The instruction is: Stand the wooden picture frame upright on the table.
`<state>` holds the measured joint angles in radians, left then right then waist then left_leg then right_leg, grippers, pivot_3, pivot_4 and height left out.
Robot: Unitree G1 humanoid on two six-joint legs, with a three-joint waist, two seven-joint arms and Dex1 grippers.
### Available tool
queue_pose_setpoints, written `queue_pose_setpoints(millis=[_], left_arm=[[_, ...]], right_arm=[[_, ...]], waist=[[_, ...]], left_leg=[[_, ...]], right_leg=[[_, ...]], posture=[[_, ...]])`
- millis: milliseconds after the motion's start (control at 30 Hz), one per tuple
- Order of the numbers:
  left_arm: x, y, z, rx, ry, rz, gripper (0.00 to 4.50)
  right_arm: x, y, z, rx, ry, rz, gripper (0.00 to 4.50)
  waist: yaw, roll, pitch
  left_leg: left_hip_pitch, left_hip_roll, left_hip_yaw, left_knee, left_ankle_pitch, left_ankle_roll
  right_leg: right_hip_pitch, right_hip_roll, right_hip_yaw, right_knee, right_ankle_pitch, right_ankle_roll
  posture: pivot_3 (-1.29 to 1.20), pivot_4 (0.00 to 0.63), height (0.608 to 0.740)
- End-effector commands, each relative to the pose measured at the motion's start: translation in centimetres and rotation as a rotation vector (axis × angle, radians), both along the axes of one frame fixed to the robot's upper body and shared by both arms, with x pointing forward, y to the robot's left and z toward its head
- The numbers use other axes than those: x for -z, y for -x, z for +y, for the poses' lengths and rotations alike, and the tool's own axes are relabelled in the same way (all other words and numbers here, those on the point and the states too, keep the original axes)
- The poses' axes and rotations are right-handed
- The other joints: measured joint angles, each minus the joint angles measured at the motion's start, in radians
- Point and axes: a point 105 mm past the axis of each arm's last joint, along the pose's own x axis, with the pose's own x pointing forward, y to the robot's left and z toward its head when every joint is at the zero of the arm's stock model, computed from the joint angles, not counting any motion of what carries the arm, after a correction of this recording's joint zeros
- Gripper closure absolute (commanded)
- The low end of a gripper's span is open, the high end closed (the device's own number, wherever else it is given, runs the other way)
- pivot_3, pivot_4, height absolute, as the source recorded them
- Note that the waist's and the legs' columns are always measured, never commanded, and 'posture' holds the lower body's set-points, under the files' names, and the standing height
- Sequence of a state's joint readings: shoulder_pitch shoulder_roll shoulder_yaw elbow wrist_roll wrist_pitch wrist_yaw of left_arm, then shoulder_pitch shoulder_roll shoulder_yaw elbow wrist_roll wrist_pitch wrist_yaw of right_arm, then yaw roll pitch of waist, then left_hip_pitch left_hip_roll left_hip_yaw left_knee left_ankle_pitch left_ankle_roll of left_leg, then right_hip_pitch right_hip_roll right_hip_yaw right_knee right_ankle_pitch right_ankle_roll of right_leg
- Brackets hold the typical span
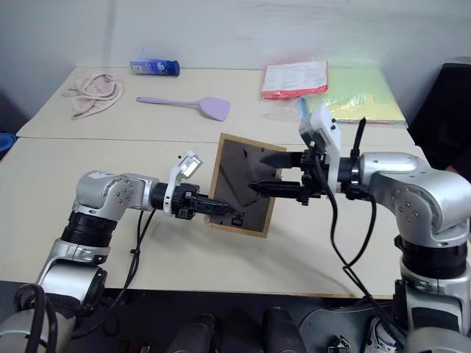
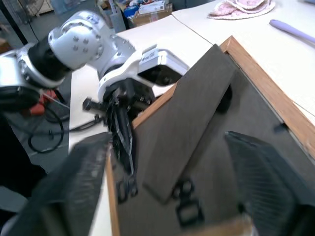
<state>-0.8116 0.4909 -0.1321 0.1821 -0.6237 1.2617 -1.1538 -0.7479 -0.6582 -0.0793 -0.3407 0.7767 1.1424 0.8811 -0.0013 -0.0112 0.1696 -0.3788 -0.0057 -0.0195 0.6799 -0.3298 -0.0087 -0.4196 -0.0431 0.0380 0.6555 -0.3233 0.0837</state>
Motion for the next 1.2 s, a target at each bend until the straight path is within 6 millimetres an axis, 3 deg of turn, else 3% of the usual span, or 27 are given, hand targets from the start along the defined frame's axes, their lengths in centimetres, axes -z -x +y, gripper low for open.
queue_pose_setpoints(millis=[33, 100, 233, 467, 633, 700, 833, 933, 1067, 1200], left_arm=[[-2.7, 0.8, -1.0, 0.091, 0.08, -0.092, 3.21], [-2.6, 0.8, -1.3, 0.096, 0.065, -0.111, 3.21], [-2.2, 0.0, -1.6, 0.065, 0.034, -0.127, 3.21], [-1.3, -1.4, -0.8, 0.002, 0.009, -0.116, 3.21], [-1.7, -1.7, -0.1, -0.017, 0.012, -0.116, 3.21], [-2.0, -1.6, 0.0, -0.017, 0.019, -0.11, 3.21], [-2.3, -1.4, 0.6, -0.021, 0.021, -0.102, 3.21], [-2.8, -1.2, 1.1, -0.023, 0.029, -0.081, 3.21], [-3.3, -0.9, 1.1, -0.011, 0.041, -0.066, 3.21], [-3.6, -0.5, 0.7, 0.011, 0.052, -0.05, 3.21]], right_arm=[[0.1, 0.3, 1.3, -0.043, 0.035, -0.027, 0.0], [0.1, 0.9, 2.2, -0.094, 0.035, -0.027, 0.0], [-0.5, 2.9, 3.0, -0.219, 0.011, -0.047, 0.0], [-1.3, 4.4, 1.0, -0.236, 0.009, -0.073, 0.0], [0.6, 3.1, -1.5, -0.095, 0.19, -0.207, 0.0], [1.2, 1.5, -3.4, 0.011, 0.316, -0.333, 0.0], [1.3, 1.2, -6.6, 0.049, 0.476, -0.507, 0.0], [1.9, 0.4, -8.4, 0.009, 0.72, -0.904, 0.0], [1.3, -0.8, -7.4, 0.003, 0.722, -1.394, 0.0], [1.9, -1.7, -5.9, -0.039, 0.691, -1.672, 0.0]], waist=[[-0.001, 0.0, 0.0], [-0.001, 0.0, 0.0], [-0.001, 0.0, 0.0], [-0.001, 0.0, 0.0], [-0.001, -0.001, 0.001], [-0.002, -0.001, 0.001], [0.0, -0.002, 0.001], [0.0, -0.002, 0.002], [-0.012, -0.003, 0.003], [-0.025, -0.003, 0.003]], left_leg=[[-0.002, 0.0, 0.0, 0.0, 0.0, 0.0], [-0.012, 0.0, 0.0, 0.004, 0.001, 0.0], [-0.013, 0.0, 0.001, 0.003, 0.001, 0.0], [-0.012, -0.001, 0.0, 0.003, 0.001, 0.0], [-0.012, -0.001, 0.001, 0.003, 0.001, 0.001], [-0.012, -0.001, 0.002, 0.003, 0.001, 0.001], [-0.012, -0.001, 0.002, 0.003, 0.001, 0.001], [-0.012, -0.001, 0.002, 0.003, 0.001, 0.001], [-0.009, -0.001, 0.005, 0.003, 0.001, 0.001], [-0.009, -0.001, 0.006, 0.003, 0.002, -0.001]], right_leg=[[-0.002, 0.0, 0.0, 0.0, 0.0, 0.0], [-0.012, 0.0, 0.0, 0.006, 0.0, 0.001], [-0.013, 0.0, 0.0, 0.006, 0.0, 0.001], [-0.012, 0.0, 0.0, 0.004, 0.0, 0.001], [-0.012, 0.0, 0.0, 0.003, 0.0, 0.001], [-0.012, 0.001, 0.001, 0.003, 0.0, 0.001], [-0.012, 0.001, 0.001, 0.003, 0.0, 0.001], [-0.012, 0.001, 0.001, 0.003, 0.0, 0.001], [-0.011, 0.003, 0.004, 0.005, 0.001, 0.001], [-0.012, 0.003, 0.004, 0.006, 0.001, 0.001]], posture=[[0.0, 0.15, 0.74], [0.0, 0.15, 0.74], [0.0, 0.15, 0.74], [0.0, 0.15, 0.74], [0.0, 0.15, 0.74], [0.0, 0.15, 0.74], [0.0, 0.15, 0.74], [0.0, 0.15, 0.74], [0.0, 0.15, 0.74], [0.0, 0.15, 0.74]])
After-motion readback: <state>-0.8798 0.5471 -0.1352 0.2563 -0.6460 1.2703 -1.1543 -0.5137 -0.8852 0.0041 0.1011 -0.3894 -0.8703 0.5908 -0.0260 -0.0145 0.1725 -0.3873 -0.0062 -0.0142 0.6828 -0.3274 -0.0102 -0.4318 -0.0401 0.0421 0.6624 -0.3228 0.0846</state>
